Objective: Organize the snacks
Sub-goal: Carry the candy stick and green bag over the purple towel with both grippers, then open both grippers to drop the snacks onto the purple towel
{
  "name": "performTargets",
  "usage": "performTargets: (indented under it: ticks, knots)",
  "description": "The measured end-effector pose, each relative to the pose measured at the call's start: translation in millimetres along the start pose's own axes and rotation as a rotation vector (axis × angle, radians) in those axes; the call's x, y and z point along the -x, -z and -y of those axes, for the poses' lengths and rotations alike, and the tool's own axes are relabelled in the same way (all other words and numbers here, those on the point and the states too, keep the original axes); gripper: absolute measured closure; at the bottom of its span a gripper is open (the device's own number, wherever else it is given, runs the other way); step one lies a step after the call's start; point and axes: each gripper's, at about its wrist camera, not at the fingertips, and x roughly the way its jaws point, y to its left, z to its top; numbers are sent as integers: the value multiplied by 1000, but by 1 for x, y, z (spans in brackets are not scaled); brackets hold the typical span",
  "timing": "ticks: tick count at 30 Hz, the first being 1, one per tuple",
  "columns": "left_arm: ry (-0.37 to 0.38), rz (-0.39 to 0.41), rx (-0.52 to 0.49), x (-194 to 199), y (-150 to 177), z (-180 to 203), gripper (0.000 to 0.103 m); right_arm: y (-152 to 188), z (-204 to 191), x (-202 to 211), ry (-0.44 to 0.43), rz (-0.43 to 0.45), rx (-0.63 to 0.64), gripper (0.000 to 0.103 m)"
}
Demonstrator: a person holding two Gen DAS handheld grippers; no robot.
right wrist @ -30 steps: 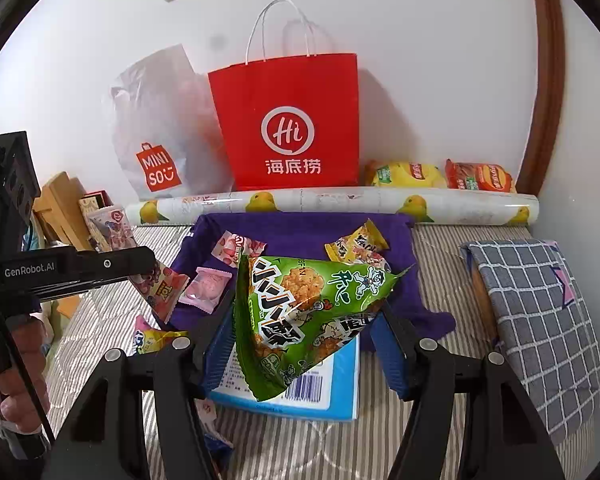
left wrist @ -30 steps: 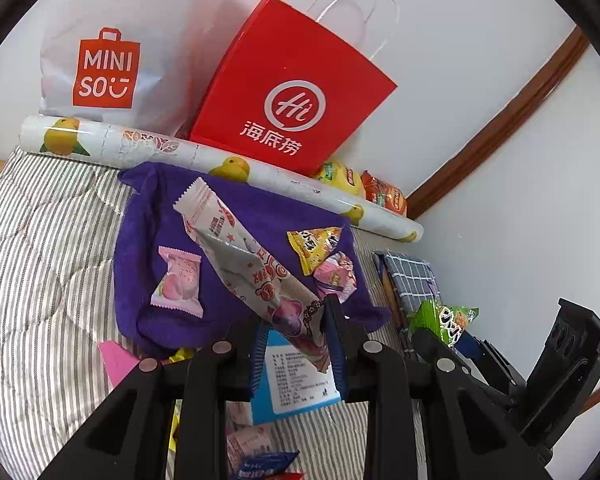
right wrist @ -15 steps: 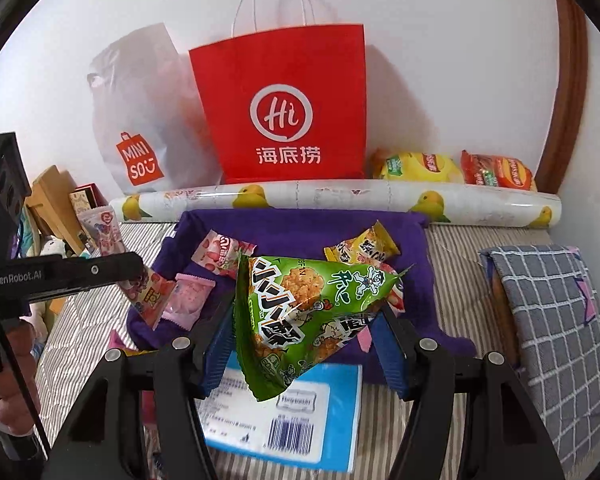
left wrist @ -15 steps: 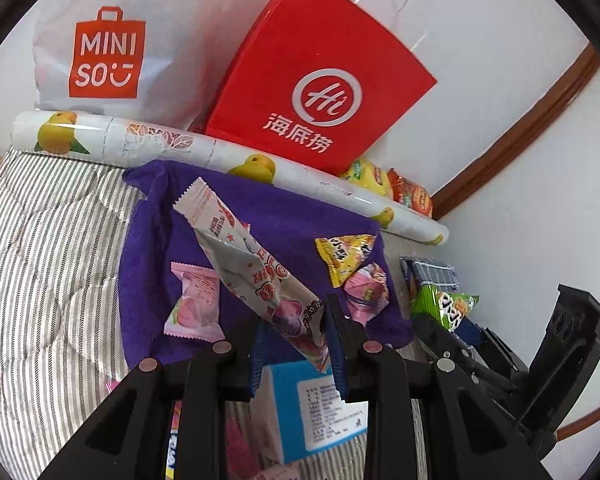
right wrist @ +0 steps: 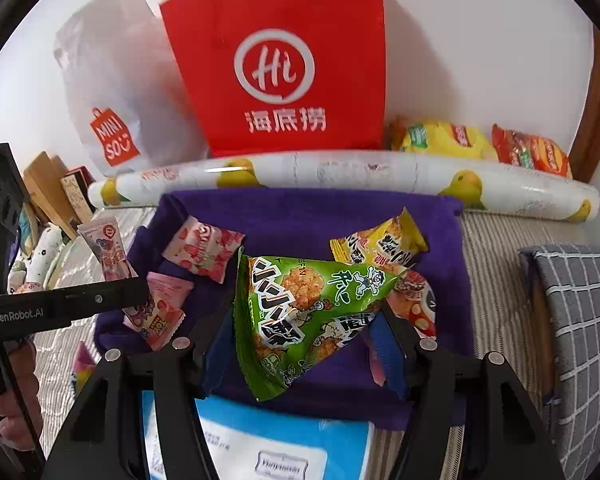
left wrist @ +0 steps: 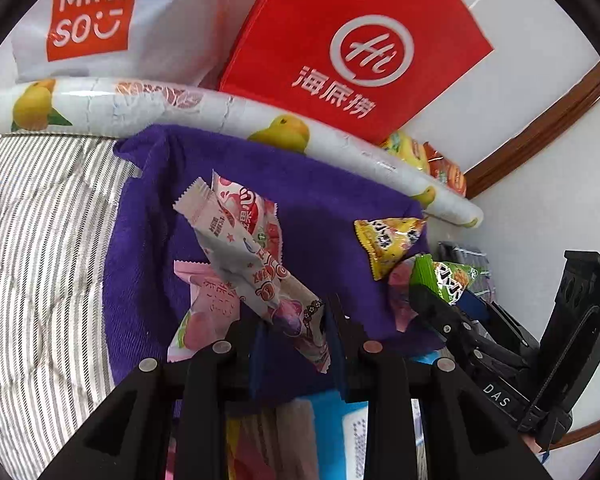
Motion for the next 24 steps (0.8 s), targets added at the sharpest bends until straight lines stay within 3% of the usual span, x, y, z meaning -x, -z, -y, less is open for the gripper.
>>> performTargets:
  ticks: [22, 24]
  knots:
    - [-50, -89, 5, -47, -13, -9, 77, -1, -13, -56, 22, -156, 75, 40]
    - [-50, -99, 3, -49, -12, -9, 72, -1, -14, -57, 22, -160, 85, 37]
